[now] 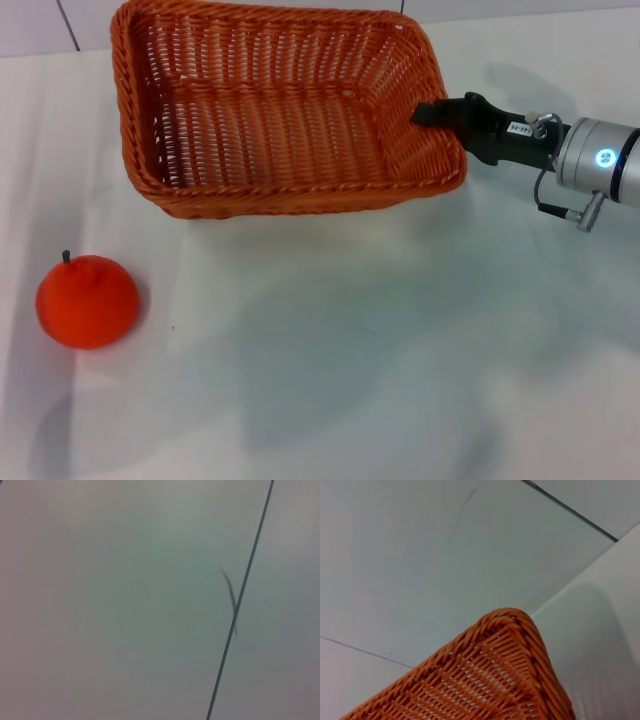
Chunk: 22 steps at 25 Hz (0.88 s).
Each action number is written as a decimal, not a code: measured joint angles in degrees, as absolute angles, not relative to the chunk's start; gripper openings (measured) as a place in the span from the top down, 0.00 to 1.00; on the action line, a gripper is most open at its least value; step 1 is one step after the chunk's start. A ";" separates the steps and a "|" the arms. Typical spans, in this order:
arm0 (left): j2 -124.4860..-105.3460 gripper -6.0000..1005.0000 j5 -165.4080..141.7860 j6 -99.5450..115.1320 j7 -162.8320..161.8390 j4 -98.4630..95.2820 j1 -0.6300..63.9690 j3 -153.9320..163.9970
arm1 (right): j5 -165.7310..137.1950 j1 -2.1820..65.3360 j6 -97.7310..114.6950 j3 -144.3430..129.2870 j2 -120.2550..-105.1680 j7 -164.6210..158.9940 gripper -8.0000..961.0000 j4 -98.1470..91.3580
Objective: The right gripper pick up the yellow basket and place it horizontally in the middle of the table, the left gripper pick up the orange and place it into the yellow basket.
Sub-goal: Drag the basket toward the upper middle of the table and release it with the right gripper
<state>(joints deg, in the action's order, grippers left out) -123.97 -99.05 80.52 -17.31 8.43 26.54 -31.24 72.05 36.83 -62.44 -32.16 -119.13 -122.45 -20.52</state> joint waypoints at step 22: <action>-124.09 0.16 -98.89 80.33 -17.31 8.53 26.18 -31.41 | 72.08 36.26 -62.51 -34.10 -119.06 -122.62 0.64 -19.47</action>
<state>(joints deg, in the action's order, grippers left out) -124.09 -98.89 80.32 -17.31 8.53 26.18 -31.41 72.08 36.26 -62.51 -34.10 -119.06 -122.62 -19.47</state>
